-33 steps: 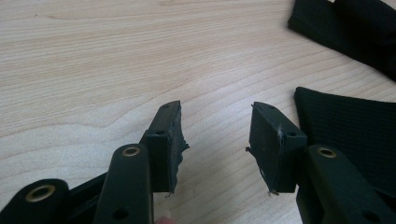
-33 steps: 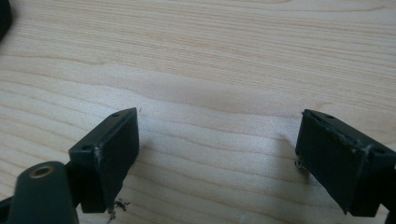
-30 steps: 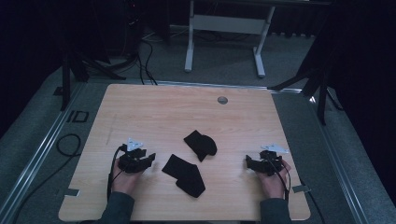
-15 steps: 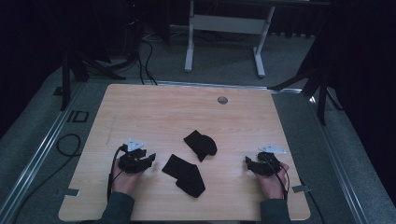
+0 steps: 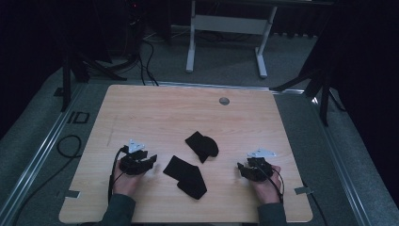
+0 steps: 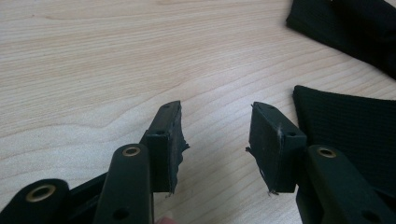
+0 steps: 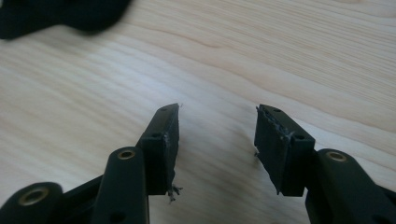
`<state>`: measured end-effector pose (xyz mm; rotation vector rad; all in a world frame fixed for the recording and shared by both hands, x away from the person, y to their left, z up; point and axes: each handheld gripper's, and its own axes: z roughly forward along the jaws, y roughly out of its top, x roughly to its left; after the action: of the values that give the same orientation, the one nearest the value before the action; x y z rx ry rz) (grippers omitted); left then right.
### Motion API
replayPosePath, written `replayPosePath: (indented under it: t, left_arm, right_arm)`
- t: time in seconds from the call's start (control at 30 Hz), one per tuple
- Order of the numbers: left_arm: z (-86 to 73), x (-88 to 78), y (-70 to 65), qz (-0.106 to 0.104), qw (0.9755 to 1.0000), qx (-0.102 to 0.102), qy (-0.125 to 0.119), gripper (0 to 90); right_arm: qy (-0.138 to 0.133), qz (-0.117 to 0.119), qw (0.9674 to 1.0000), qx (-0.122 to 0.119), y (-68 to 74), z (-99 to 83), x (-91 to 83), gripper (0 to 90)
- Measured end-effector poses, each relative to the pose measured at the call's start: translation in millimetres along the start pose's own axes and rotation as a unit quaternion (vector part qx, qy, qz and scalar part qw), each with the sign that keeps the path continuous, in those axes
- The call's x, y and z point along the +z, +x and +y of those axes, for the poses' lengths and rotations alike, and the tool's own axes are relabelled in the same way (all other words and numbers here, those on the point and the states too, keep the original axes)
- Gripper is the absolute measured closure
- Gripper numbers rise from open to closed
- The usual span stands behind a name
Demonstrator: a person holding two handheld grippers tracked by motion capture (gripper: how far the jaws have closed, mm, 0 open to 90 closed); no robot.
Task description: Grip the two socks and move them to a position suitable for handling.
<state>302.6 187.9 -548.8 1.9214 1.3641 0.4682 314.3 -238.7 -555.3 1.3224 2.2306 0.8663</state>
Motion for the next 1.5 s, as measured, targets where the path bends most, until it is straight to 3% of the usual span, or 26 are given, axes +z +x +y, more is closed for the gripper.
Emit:
replayPosePath:
  t: [0.27,0.43,0.5,0.53,0.6,0.63,0.67,0.7,0.73,0.77,0.87,0.9,0.93,0.97,1.2,1.33,1.4,1.43,1.47,1.5]
  left_arm:
    - [0.0,0.2,-0.4,0.0,1.0,0.002,0.0,54.8]
    - [0.1,-0.3,-0.3,0.0,1.0,0.001,-0.001,54.8]
    - [0.2,-0.4,-0.3,0.0,1.0,0.002,-0.002,54.8]
    - [0.2,-0.4,-0.4,0.0,1.0,0.001,-0.003,54.8]
    - [0.2,-0.4,-0.4,0.0,1.0,0.002,-0.003,54.8]
    - [0.2,-0.2,-0.5,0.0,1.0,0.002,-0.002,54.8]
    - [0.2,-0.2,-0.5,0.0,1.0,0.002,-0.002,54.8]
    - [0.2,0.0,-0.8,0.0,1.0,0.002,-0.002,54.8]
    - [0.2,0.0,-0.8,0.0,1.0,0.002,-0.002,54.8]
    - [0.2,-0.1,-0.9,0.0,1.0,0.003,-0.002,54.8]
    - [0.2,-0.1,-1.1,0.0,1.0,0.003,-0.002,54.8]
    - [0.3,-0.2,-1.3,0.0,1.0,0.004,-0.002,54.8]
    - [0.3,-0.2,-1.3,0.0,1.0,0.004,-0.002,54.8]
    - [0.2,-0.1,-1.7,0.0,1.0,0.004,-0.002,54.8]
    - [0.4,0.6,-4.3,-0.006,1.0,0.007,0.001,55.9]
    - [0.7,0.9,-7.8,-0.012,0.9999,0.012,0.001,57.4]
    - [0.7,1.4,-10.0,-0.016,0.9998,0.015,0.001,58.5]
    - [0.8,2.0,-13.4,-0.022,0.9996,0.019,0.0,59.5]
    - [0.8,2.0,-13.4,-0.022,0.9996,0.019,0.0,60.1]
    - [0.9,2.9,-17.5,-0.026,0.9993,0.026,0.001,61.2]
  right_arm:
    - [-0.003,0.038,0.9988,-0.032,25.9,5.9,-5.6,52.7]
    - [-0.009,0.075,0.9953,-0.062,54.3,12.1,-12.0,54.5]
    - [-0.01,0.08,0.9945,-0.067,57.7,12.9,-12.7,55.1]
    - [-0.01,0.099,0.9921,-0.076,68.2,15.2,-14.7,57.0]
    - [-0.01,0.108,0.9909,-0.079,72.7,16.2,-15.5,57.3]
    - [-0.011,0.131,0.9879,-0.083,81.6,18.7,-16.6,57.8]
    - [-0.011,0.131,0.9879,-0.083,81.6,18.7,-16.6,57.8]
    - [-0.012,0.153,0.9845,-0.086,90.7,21.6,-17.6,58.3]
    - [-0.012,0.153,0.9845,-0.086,90.7,21.6,-17.6,58.3]
    - [-0.013,0.164,0.9816,-0.097,99.9,24.8,-18.3,58.6]
    - [-0.016,0.174,0.979,-0.105,108.1,28.2,-18.8,59.1]
    - [-0.02,0.187,0.9762,-0.108,114.9,31.7,-19.1,59.3]
    - [-0.02,0.187,0.9762,-0.108,114.9,31.7,-19.1,59.3]
    - [-0.026,0.207,0.9722,-0.106,120.1,35.4,-19.8,59.2]
    - [-0.026,0.218,0.9674,-0.127,139.3,43.9,-14.5,59.1]
    - [-0.006,0.225,0.9647,-0.137,149.9,43.6,-0.3,59.5]
    - [-0.001,0.227,0.9641,-0.139,151.0,42.7,2.2,62.7]
    - [0.005,0.228,0.9631,-0.142,153.1,40.9,4.8,71.8]
    - [0.005,0.228,0.9631,-0.142,153.1,40.9,4.8,71.8]
    - [0.001,0.226,0.9634,-0.144,153.8,40.1,4.7,82.0]
